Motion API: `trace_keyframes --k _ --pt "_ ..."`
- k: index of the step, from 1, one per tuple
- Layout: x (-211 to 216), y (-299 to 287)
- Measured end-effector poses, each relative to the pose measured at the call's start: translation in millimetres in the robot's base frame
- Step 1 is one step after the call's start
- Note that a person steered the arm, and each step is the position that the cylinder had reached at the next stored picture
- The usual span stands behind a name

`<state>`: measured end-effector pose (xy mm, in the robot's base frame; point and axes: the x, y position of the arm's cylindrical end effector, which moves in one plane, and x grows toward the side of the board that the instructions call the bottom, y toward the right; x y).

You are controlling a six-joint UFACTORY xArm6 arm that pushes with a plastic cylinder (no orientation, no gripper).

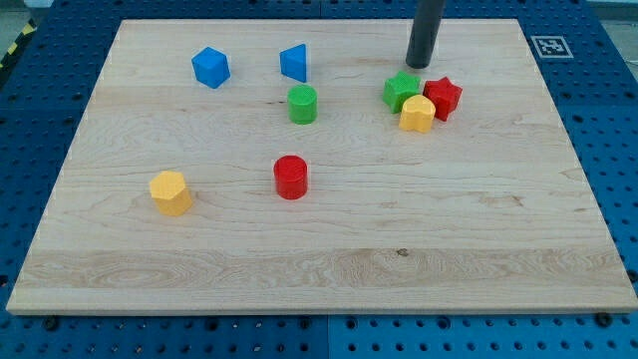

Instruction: Move the blue cube into the blue triangle

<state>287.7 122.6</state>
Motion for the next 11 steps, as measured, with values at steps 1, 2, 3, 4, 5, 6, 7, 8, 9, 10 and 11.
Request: trace_keyframes --k 1,2,3,4,5,6,7,8,9,10,11 --pt "-5.6 -34.7" --pt "-10.3 -73.7" --pt "-10.3 -101.1" --pt "-9.7 -104.7" --pt "-5.4 -113.1" --pt "5.1 -126.6" --pt "15.4 -144.0" --pt "18.4 -157.4" --pt "18.4 -158.3" --pt "20.1 -186.6" --pt "20.1 -215.8"
